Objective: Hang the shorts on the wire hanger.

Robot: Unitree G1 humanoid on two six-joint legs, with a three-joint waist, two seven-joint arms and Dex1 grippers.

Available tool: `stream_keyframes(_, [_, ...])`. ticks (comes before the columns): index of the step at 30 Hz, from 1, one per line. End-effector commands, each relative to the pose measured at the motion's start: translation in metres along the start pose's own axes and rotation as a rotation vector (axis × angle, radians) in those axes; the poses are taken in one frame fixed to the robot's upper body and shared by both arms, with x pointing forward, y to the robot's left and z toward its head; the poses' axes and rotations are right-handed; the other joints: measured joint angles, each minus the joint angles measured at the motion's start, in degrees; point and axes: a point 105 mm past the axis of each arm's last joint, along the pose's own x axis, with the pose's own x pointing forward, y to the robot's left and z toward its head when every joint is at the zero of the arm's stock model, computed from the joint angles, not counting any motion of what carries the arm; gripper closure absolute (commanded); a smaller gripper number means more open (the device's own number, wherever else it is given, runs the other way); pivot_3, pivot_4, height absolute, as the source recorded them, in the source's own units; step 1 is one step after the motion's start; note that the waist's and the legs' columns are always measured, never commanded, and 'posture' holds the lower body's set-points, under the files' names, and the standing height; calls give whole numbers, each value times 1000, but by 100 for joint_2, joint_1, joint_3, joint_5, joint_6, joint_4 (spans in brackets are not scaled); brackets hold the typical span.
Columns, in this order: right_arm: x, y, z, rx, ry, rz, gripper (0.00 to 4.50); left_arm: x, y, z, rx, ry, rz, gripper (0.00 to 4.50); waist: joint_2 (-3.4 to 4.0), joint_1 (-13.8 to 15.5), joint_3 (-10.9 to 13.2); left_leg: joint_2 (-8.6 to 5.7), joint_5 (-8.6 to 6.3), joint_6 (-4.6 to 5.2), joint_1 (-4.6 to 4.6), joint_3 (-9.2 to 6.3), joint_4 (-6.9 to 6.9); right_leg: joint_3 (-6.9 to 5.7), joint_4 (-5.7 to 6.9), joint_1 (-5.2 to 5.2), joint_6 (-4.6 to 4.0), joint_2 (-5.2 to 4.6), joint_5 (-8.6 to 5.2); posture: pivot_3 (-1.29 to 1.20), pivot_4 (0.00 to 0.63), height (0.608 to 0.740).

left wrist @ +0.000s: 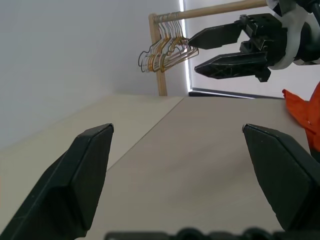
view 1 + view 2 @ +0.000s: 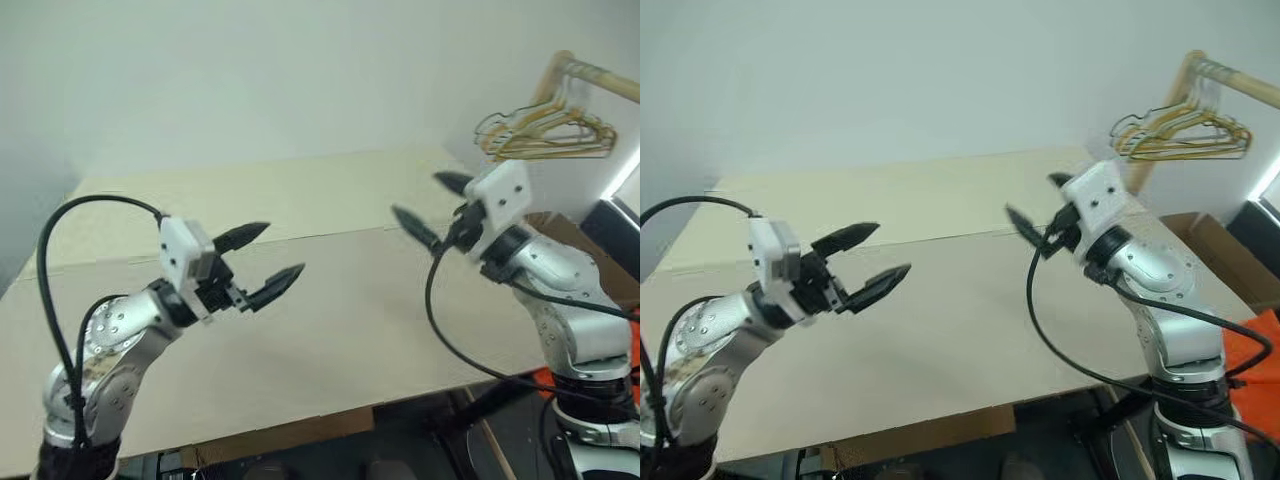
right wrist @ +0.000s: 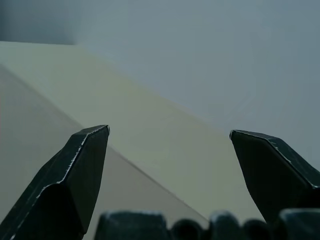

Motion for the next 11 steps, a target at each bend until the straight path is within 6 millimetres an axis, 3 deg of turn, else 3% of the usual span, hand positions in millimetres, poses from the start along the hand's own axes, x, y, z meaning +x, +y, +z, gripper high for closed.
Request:
stream_keyframes(1, [-3,19,9,-18,-33,214,11,-11,-7,8,66,18,-10,0,-8,145,5,-1,-1,0,0,-4,0,-7,-1,2,-3,-3,-2,208,0,740])
stream_keyframes(11, [2,30,-2,0,-12,292,11,-25,-14,5,60,58,42,0,-25,563,12,-1,-13,-9,2,-17,0,-22,8,4,-11,-8,-2,278,0,740])
